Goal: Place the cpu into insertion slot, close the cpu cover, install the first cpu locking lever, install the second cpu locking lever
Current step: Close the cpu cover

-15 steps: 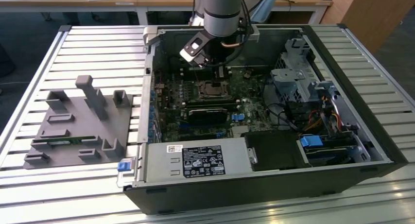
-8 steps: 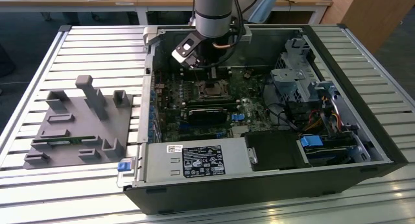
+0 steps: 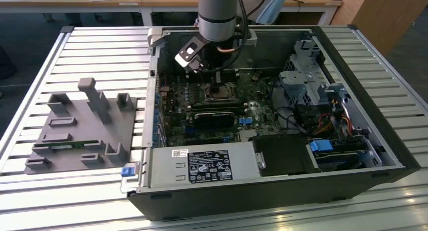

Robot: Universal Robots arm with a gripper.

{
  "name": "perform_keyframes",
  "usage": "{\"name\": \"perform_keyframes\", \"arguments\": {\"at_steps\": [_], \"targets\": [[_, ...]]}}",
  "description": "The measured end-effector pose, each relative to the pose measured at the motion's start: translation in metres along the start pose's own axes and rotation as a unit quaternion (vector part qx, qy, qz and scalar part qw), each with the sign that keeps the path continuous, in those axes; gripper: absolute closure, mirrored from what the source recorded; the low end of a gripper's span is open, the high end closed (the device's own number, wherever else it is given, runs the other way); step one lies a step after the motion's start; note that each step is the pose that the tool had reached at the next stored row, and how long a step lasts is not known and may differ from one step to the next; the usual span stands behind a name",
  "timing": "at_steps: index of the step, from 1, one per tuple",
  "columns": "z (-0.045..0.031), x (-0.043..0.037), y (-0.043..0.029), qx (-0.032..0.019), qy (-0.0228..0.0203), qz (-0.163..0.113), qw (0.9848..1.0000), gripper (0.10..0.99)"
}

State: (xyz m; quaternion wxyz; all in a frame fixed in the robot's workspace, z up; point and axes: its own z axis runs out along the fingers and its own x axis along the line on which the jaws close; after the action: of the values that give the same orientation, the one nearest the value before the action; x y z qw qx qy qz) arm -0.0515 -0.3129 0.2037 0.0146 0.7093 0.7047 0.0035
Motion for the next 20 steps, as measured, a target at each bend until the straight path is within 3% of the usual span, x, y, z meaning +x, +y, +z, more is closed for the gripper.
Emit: {"name": "perform_keyframes", "arguments": {"at_steps": [13,20], "targets": [[0.0036,0.0002,-0.0008,0.0002,-0.0008,0.0,1.0,0.98],[-0.002,0.0001,-0.0009,0.0001,-0.0006,0.0,1.0,0.98]]}}
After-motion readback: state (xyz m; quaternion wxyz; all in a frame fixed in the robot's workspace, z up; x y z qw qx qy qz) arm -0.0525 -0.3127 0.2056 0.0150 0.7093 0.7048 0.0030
